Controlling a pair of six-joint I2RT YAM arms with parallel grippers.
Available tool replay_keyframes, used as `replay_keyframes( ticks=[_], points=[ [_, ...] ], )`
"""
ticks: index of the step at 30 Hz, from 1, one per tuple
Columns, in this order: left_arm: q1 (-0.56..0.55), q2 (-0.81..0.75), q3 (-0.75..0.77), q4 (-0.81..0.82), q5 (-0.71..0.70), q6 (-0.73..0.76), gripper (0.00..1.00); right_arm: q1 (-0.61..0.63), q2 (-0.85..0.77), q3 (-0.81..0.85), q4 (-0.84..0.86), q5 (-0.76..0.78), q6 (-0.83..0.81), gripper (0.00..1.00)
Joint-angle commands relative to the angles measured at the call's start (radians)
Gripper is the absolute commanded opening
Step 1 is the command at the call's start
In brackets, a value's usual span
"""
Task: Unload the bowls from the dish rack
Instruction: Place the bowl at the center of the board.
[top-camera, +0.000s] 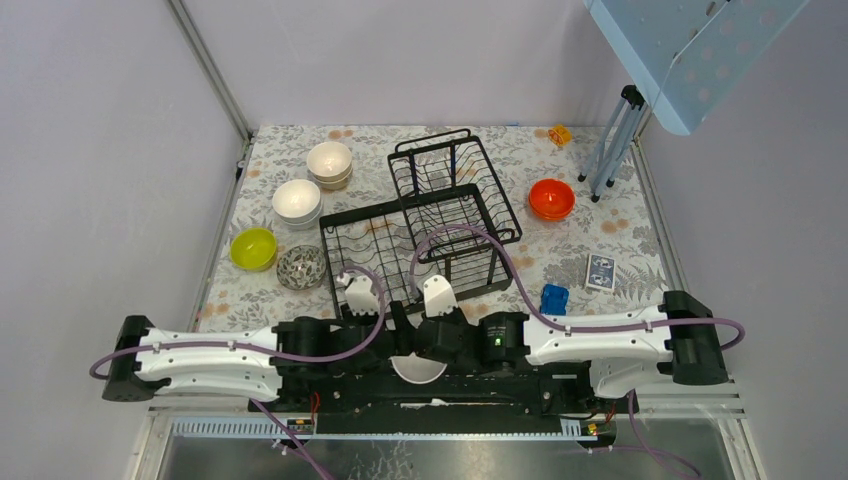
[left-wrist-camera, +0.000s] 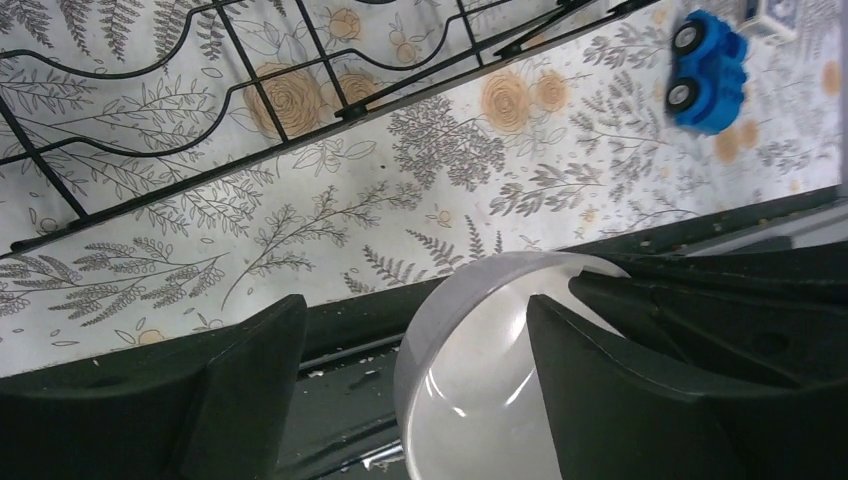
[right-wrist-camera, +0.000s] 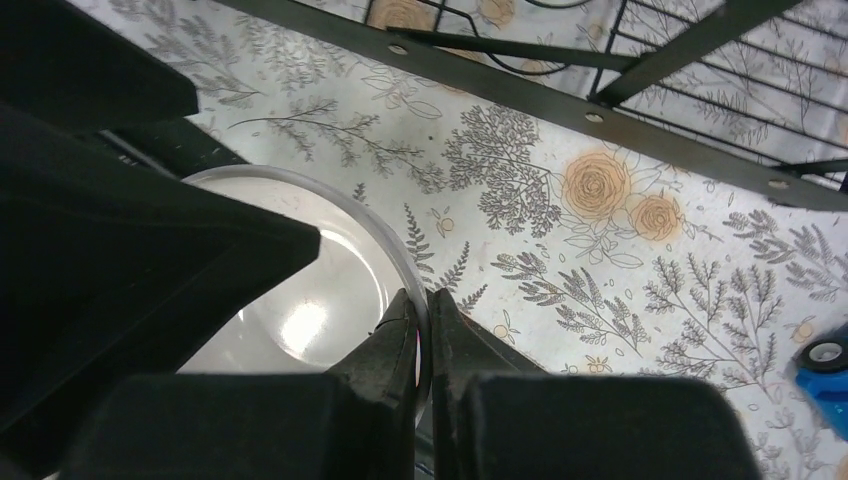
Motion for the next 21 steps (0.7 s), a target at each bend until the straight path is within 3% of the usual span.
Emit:
replay_keyframes(
  ticks=[1, 4, 13, 21],
  points=[
    [-0.001, -0.080, 0.047, -0.011, -0.023, 0.030, 0.89, 0.005, -0.054, 0.123, -0.066, -0.069, -0.112, 0.00],
    [-0.001, -0.152, 0.091, -0.039, -0.027, 0.079, 0.99, 0.005, -0.115, 0.148, -0.096, -0.118, -0.155, 0.00],
    [-0.001, -0.261, 0.197, -0.169, -0.133, 0.137, 0.99, 0.005, -0.239, 0.352, -0.216, -0.150, -0.278, 0.00],
    [-0.001, -0.337, 0.159, -0.175, -0.198, 0.089, 0.99, -0.023, -0.134, 0.626, -0.208, 0.035, -0.375, 0.00]
  ],
)
